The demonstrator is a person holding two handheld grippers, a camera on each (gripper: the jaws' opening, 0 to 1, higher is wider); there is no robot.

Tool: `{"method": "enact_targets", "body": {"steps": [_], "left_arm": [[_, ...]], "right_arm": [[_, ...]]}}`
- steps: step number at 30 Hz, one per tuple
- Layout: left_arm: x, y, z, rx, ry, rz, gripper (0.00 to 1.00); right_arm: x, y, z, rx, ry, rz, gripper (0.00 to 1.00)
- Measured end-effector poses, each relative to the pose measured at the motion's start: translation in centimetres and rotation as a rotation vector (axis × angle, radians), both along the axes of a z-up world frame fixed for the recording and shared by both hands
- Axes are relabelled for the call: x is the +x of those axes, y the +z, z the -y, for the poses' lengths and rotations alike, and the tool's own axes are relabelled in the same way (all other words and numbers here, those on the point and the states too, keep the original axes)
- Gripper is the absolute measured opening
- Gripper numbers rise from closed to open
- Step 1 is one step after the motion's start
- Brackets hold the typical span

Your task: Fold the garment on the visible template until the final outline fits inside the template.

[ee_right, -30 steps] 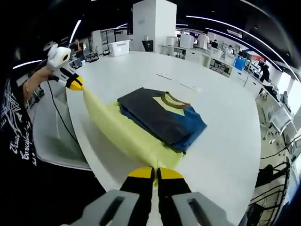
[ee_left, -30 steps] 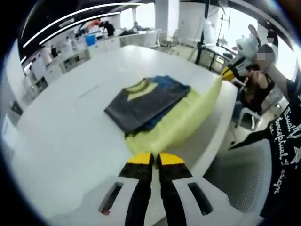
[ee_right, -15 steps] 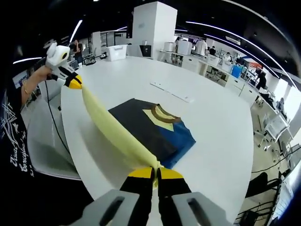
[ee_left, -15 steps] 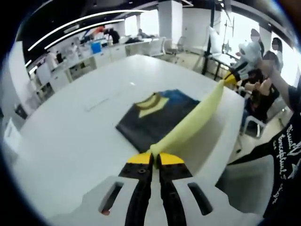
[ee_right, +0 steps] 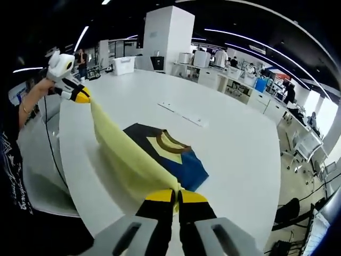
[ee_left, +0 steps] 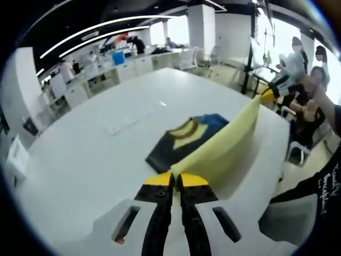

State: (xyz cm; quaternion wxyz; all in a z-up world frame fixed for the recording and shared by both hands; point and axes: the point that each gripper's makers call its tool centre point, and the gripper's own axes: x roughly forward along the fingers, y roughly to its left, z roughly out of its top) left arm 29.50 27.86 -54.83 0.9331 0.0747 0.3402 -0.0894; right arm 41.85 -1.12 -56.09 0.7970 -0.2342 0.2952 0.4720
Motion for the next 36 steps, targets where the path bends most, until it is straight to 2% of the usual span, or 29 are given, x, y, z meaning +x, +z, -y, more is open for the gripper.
{"method": "enact_targets", "body": {"steps": [6, 8, 10, 13, 18, 24, 27, 29, 36], "left_arm": [[2.3, -0.2, -0.9, 0.031, 0.011, 0.007, 0.01], [3.0, -0.4, -1.3, 0.033, 0.023, 0.005, 0.01], [3.6, -0.6, -1.7, 0.036, 0.036, 0.007, 0.01], [4.4, -1.2, -2.2, 0.040, 0.052, 0.004, 0.01], [6.2, -2.0, -2.9, 0.049, 0.071, 0.020, 0.01], [8.5, -3.9, -4.0, 0.041, 0.124, 0.019, 0.01], [9.2, -4.9, -4.3, 0.042, 0.143, 0.007, 0.01], [9.5, -5.6, -4.3, 0.043, 0.149, -0.004, 0.01], [10.6, -8.1, -5.0, 0.045, 0.199, -0.014, 0.01]], "right_arm": [[2.4, 0.0, -0.9, 0.006, -0.033, 0.032, 0.00], [3.2, -0.1, -1.2, 0.014, -0.050, 0.035, 0.00], [3.9, -0.2, -1.8, 0.054, -0.079, 0.021, 0.00], [4.9, -0.6, -2.3, 0.060, -0.090, 0.024, 0.00], [6.6, -2.2, -3.1, 0.026, -0.097, 0.030, 0.00], [8.1, -3.8, -3.7, 0.003, -0.101, 0.028, 0.00], [9.0, -4.8, -4.1, -0.011, -0.107, 0.028, 0.00], [9.6, -5.6, -4.1, -0.008, -0.158, -0.008, 0.00], [10.8, -7.9, -4.7, -0.047, -0.160, -0.010, 0.00]]}}
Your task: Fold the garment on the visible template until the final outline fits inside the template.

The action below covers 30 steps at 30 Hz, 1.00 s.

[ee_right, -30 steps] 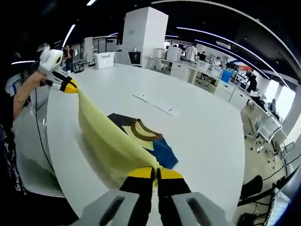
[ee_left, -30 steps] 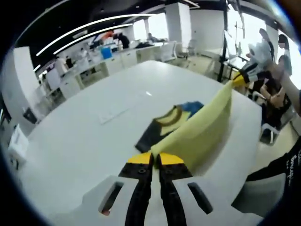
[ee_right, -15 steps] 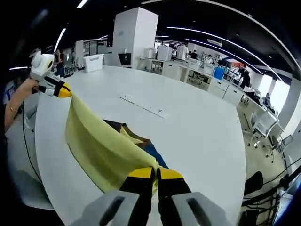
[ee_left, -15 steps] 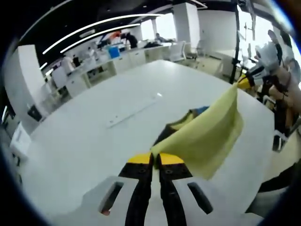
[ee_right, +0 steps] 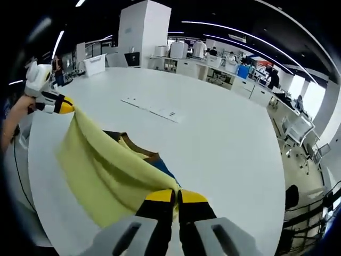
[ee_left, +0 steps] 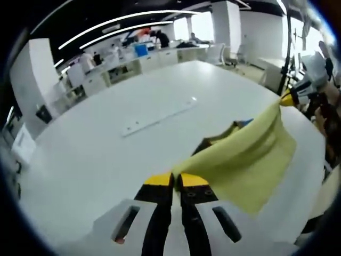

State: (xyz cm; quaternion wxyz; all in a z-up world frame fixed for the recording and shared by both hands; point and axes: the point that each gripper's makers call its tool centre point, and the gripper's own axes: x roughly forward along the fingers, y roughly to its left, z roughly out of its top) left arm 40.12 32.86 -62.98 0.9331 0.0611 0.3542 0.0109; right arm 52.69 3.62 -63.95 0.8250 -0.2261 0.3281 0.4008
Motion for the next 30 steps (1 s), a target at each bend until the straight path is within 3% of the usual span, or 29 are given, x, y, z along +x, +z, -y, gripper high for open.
{"method": "enact_targets", "body": {"steps": [7, 11, 25, 30], "left_arm": [[1.4, -2.4, -0.4, 0.061, -0.021, -0.005, 0.01], [1.7, -4.4, -1.0, 0.081, -0.012, -0.046, 0.01], [2.8, -7.7, -1.8, 0.095, -0.012, -0.088, 0.01], [2.7, -8.4, -2.0, 0.054, 0.011, -0.099, 0.01]], "right_arm": [[1.0, -3.1, -0.3, -0.089, -0.011, 0.015, 0.00], [1.4, -4.2, -0.6, -0.101, -0.019, 0.014, 0.00], [3.0, -7.4, -0.9, -0.154, -0.015, -0.004, 0.00], [3.1, -7.9, -0.9, -0.157, -0.009, -0.014, 0.00]]}}
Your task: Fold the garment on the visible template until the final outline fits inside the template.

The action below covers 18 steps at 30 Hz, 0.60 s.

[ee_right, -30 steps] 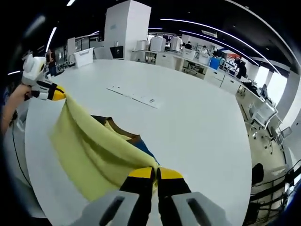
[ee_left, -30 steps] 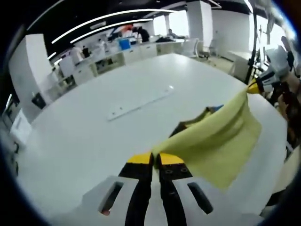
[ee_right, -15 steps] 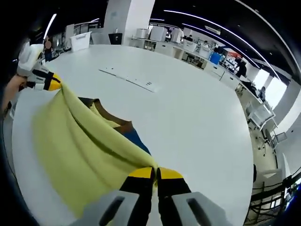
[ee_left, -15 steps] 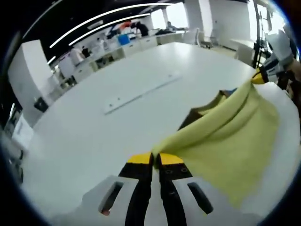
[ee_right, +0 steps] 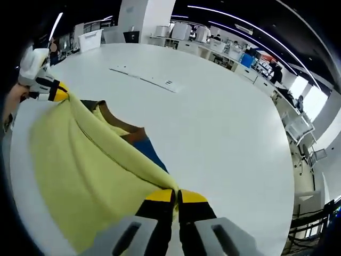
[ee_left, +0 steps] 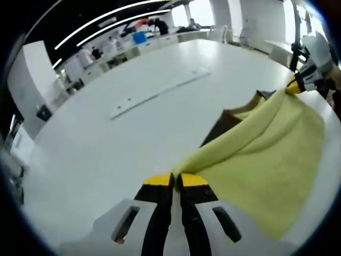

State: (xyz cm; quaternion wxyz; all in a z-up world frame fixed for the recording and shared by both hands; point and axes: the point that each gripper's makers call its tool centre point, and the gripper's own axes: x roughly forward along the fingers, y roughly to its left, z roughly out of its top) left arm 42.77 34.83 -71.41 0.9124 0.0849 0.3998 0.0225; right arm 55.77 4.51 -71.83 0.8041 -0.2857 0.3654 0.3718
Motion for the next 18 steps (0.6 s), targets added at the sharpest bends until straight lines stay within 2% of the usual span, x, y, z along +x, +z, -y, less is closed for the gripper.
{"method": "enact_targets", "body": {"steps": [6, 10, 13, 15, 18], "left_arm": [[0.0, -0.5, 0.1, 0.000, -0.004, -0.009, 0.01], [0.1, -0.5, 0.1, -0.003, -0.025, 0.005, 0.02], [0.1, -0.3, 0.2, 0.014, -0.067, 0.012, 0.05], [0.2, 0.2, 0.3, 0.030, -0.107, 0.038, 0.12], [0.2, 0.9, 0.5, -0.002, -0.123, 0.075, 0.30]], "right_arm": [[0.1, -0.3, -0.1, 0.013, 0.012, -0.021, 0.00], [0.2, -0.4, -0.1, 0.043, 0.016, -0.049, 0.00], [0.2, -0.2, -0.1, 0.079, 0.004, -0.058, 0.06], [0.0, 0.1, -0.1, 0.120, -0.009, -0.075, 0.11], [-0.3, 0.5, 0.0, 0.138, 0.004, -0.076, 0.21]]}}
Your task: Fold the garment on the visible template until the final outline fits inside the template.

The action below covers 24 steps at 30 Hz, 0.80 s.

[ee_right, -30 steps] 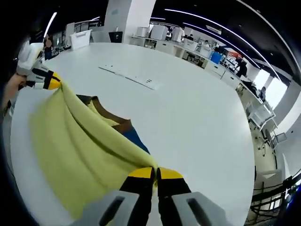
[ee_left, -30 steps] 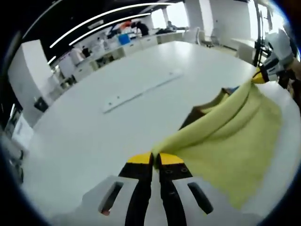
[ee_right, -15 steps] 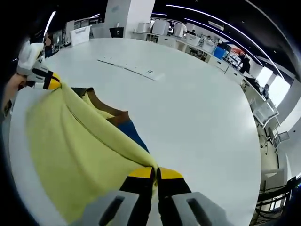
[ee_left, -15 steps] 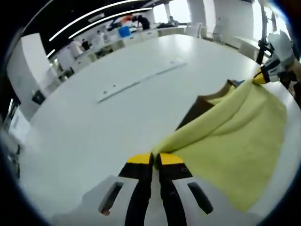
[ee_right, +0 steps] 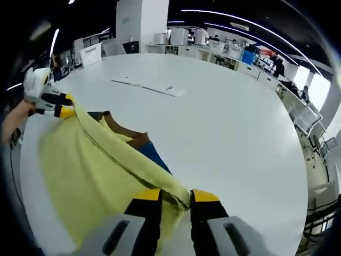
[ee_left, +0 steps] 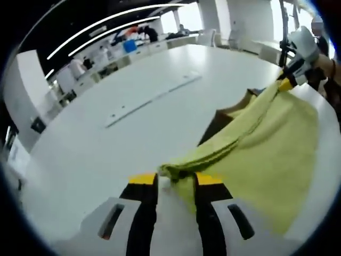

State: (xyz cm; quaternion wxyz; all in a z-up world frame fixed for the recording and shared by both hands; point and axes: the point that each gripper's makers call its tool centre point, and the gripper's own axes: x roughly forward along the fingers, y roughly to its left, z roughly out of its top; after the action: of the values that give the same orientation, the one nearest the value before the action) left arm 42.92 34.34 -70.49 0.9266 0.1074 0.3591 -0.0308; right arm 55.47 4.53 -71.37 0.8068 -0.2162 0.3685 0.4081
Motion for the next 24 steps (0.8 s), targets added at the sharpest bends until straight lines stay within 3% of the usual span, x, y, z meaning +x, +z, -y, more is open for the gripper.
{"method": "enact_targets", "body": {"steps": [5, 9, 12, 19, 24], "left_arm": [[-0.5, -0.2, -0.2, 0.012, -0.039, 0.001, 0.32], [-0.4, -0.4, -0.8, -0.057, 0.008, 0.019, 0.32], [-0.1, -0.5, -1.2, -0.064, 0.036, 0.033, 0.29], [0.2, -0.6, -1.9, -0.071, 0.077, 0.045, 0.23], [0.9, -0.6, -2.0, -0.166, 0.129, 0.068, 0.19]], "right_arm": [[0.1, 0.4, 0.4, -0.011, 0.024, 0.051, 0.24], [0.5, 0.8, 0.2, 0.022, 0.006, 0.066, 0.24], [1.1, 0.6, 0.1, 0.035, -0.016, 0.068, 0.24], [1.6, 0.0, 0.2, 0.060, -0.079, 0.037, 0.23], [2.5, 0.0, -0.2, 0.124, -0.139, 0.005, 0.21]]}}
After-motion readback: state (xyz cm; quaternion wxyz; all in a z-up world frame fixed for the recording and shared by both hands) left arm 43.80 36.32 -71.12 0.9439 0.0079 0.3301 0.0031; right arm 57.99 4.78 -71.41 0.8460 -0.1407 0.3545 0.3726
